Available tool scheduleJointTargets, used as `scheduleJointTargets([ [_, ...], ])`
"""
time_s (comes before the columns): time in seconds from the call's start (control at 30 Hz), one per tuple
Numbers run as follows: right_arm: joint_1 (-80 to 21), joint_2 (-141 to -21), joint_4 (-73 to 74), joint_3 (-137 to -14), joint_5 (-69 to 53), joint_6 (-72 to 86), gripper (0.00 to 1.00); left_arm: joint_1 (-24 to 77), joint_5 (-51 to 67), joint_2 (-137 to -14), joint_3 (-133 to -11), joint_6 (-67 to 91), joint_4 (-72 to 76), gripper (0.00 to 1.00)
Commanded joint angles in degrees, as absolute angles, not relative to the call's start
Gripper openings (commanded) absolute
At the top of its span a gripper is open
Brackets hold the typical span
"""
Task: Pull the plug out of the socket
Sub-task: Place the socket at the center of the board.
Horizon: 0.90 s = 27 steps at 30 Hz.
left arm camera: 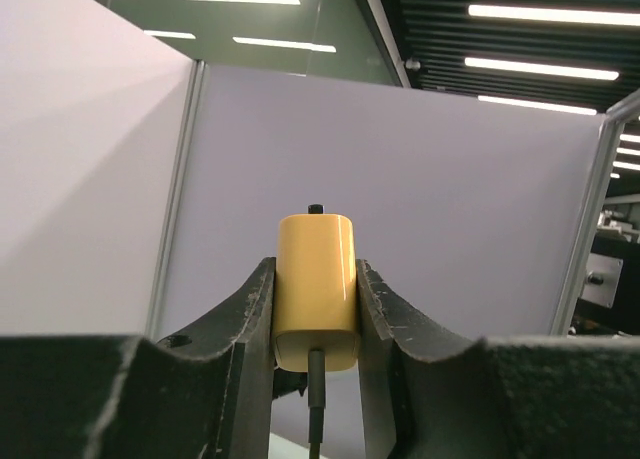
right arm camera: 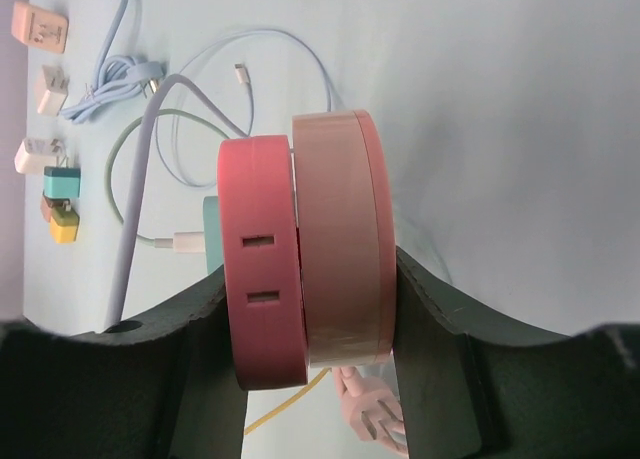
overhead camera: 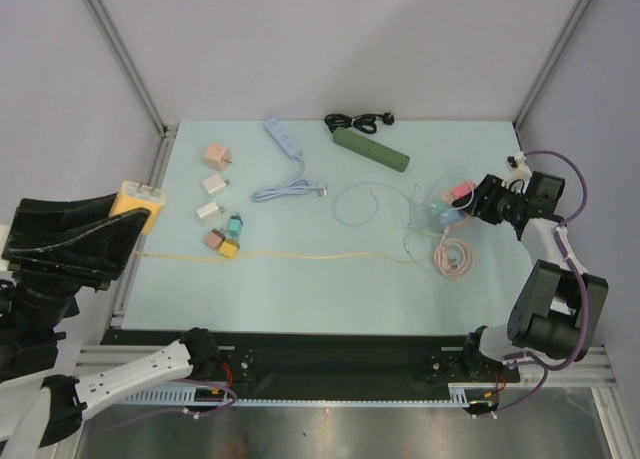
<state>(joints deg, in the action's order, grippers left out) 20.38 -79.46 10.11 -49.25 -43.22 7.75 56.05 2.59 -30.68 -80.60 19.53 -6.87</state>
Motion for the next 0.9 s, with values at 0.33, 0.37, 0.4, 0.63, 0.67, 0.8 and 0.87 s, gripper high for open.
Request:
scheduleJointTargets([
  [0.33,18.72,-99.3,10.98,-60.73,-52.91,7.56,0.0,55.72,-10.72,-31.46,-80.96,20.39,-11.51,0.0],
  [0.37,18.37,-100.27,11.68,-60.99,-52.91,7.38,0.0,55.72,-10.9,-31.81,-79.21,20.65,-11.77,0.0],
  [0.4,17.76,-102.11,11.86,-61.26,-53.08,7.21,0.0,55.72,-10.9,-32.16,-78.06,21.09,-11.69,0.0],
  [0.63,16.61,-107.66,15.29,-65.47,-52.82,4.05,0.14,55.72,-9.58,-33.84,-70.67,21.8,-8.62,0.0],
  [0.67,16.7,-107.93,17.47,-66.17,-52.56,3.0,0.2,55.72,-9.32,-33.92,-69.88,21.8,-8.61,0.0],
  [0.8,17.66,-106.44,24.6,-70.65,-50.98,-5.51,0.6,55.72,-8.97,-34.01,-67.42,22.76,-8.0,0.0],
  [0.87,18.37,-103.82,27.14,-71.45,-50.19,-7.99,0.69,55.72,-8.7,-34.01,-66.54,22.85,-8.09,0.0],
])
